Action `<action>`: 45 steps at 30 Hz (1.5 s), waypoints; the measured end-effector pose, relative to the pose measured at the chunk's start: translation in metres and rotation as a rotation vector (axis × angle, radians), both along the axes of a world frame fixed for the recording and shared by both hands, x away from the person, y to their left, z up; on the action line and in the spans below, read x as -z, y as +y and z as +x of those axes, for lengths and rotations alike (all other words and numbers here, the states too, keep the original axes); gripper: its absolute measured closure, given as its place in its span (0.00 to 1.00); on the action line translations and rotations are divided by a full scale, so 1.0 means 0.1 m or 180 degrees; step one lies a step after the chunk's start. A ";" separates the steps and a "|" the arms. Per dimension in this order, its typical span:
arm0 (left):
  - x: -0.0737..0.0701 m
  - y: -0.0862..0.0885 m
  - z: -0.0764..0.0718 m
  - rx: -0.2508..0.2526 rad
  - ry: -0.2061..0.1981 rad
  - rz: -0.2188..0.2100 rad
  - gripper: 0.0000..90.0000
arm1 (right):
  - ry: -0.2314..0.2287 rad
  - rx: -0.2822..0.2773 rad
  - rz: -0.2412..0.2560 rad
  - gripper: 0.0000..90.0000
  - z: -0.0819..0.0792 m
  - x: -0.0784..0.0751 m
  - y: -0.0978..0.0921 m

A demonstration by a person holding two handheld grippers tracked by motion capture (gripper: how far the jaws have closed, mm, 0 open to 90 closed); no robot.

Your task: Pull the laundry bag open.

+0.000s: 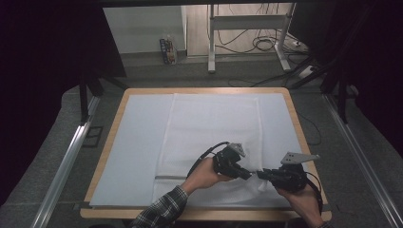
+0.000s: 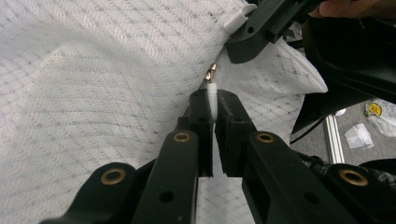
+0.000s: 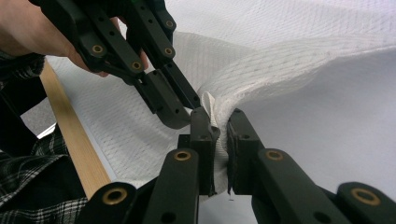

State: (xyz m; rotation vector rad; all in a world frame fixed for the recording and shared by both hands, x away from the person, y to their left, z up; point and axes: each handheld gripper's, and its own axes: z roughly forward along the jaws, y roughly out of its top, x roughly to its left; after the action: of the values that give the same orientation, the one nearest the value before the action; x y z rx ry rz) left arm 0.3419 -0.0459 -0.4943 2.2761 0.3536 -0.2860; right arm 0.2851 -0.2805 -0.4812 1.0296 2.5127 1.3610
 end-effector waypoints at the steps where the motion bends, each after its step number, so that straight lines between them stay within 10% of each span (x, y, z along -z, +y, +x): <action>1: 0.00 0.00 0.00 0.0001 -0.0014 0.0012 0.95 | -0.0002 -0.0002 -0.0009 0.91 0.00 0.00 0.00; 24: -0.05 0.01 -0.13 -0.0079 -0.0267 0.0291 0.97 | 0.0010 0.0126 -0.0297 0.94 -0.05 0.02 0.06; 45: 0.02 0.22 -0.12 -0.0145 -0.0251 0.0331 0.97 | 0.0002 0.0297 -0.0487 0.94 -0.06 0.06 0.04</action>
State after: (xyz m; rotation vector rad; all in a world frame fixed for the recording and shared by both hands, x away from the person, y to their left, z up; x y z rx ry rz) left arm 0.3295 -0.0243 -0.4966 2.3703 0.3867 -0.1570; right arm 0.2787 -0.2769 -0.4870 1.1001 2.4892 1.1243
